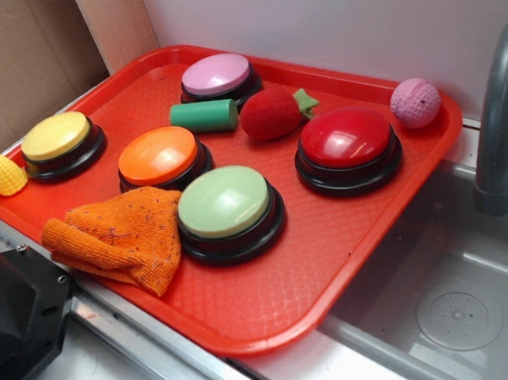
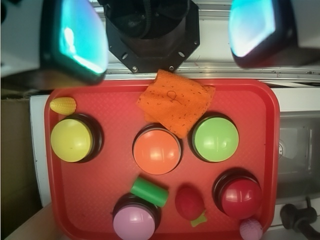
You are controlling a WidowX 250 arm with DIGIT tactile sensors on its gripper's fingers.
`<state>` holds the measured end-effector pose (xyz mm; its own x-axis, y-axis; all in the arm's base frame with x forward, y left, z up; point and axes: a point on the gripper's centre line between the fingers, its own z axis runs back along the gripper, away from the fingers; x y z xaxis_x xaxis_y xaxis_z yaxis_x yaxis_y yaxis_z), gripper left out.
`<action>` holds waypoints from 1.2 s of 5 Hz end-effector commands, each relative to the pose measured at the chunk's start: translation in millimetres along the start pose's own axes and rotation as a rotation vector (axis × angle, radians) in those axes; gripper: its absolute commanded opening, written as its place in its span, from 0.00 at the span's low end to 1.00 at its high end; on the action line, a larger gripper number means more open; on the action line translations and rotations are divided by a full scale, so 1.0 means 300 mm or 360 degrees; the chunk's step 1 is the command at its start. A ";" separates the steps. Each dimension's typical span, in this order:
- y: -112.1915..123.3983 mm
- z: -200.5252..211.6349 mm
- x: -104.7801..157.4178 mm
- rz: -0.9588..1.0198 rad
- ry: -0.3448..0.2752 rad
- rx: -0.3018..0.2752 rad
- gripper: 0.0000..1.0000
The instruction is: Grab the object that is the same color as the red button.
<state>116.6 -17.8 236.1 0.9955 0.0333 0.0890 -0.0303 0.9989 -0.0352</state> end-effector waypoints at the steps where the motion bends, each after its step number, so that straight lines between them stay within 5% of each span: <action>1: 0.000 0.000 0.000 0.0000 0.0000 0.0000 1.00; 3: -0.031 -0.100 0.155 0.0419 -0.0038 0.0112 1.00; 4: -0.055 -0.164 0.228 0.0585 -0.0111 0.0039 1.00; 6: -0.031 -0.340 0.441 0.1031 -0.0167 0.0058 1.00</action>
<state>247.7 -33.5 128.1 0.7771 0.6198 0.1094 -0.6201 0.7837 -0.0346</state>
